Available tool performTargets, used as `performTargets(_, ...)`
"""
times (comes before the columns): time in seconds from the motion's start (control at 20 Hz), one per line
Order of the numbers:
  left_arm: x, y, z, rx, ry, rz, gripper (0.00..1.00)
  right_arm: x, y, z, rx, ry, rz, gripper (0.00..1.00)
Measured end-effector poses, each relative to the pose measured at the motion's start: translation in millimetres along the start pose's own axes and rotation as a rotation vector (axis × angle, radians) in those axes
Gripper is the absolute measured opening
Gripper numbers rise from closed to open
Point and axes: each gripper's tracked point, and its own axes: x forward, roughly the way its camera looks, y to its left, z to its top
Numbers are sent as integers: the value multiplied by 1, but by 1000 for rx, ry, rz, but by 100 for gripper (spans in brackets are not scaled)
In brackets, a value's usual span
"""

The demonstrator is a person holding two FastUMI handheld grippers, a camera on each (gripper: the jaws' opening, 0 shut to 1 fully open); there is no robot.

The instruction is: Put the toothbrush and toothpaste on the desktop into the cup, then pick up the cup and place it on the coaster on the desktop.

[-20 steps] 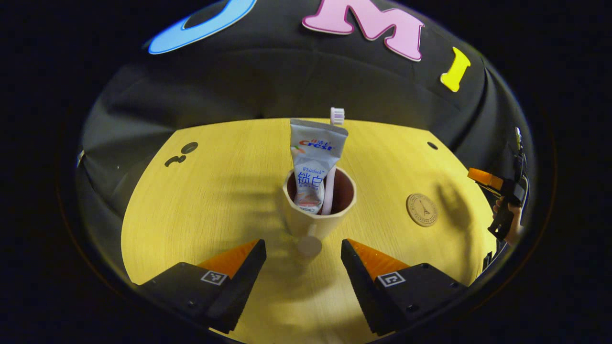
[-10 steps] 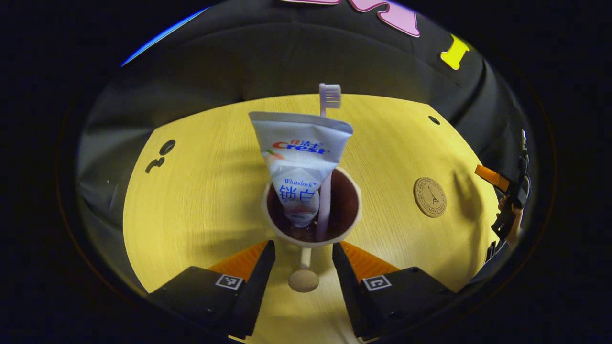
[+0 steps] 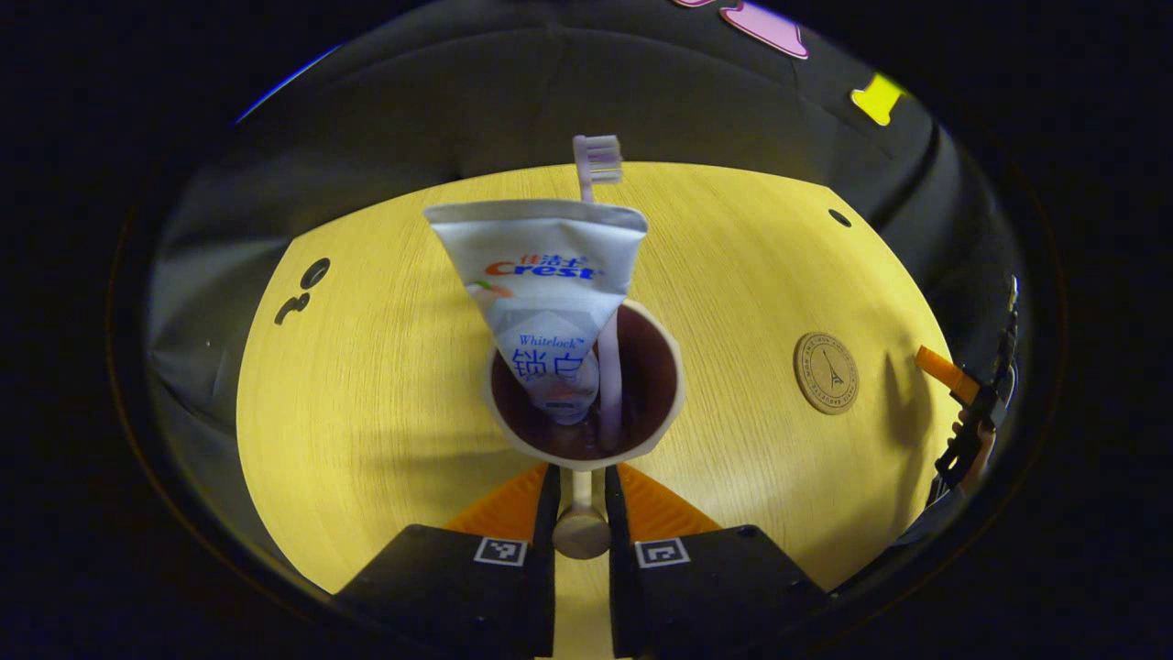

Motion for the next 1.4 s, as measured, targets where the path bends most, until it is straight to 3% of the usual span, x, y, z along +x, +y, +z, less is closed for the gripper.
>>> performTargets(0.1, -1, -2, -1, -11, -6, 2, 30, -3, -4, 4, 5, -6, -4, 98)
performTargets(0.15, -1, -2, -1, -10, -13, 8, 25, -4, -7, 5, 6, -11, -7, 98)
performTargets(0.2, -1, -2, -1, -8, -20, 16, 29, -5, -10, 7, 4, -13, -12, 98)
performTargets(0.3, -3, -6, 1, -2, -41, 22, 23, -7, -15, 9, 0, -12, -20, 98)
performTargets(0.6, -18, -22, 14, 4, -93, -6, 22, -15, -19, 11, -15, -19, -25, 98)
performTargets(1.05, -30, -110, 48, 128, -118, -122, 22, -33, -27, 15, -1, -42, -19, 98)
performTargets(1.4, -17, -180, 49, 261, -90, -197, 22, -46, -45, 13, 24, -54, -38, 98)
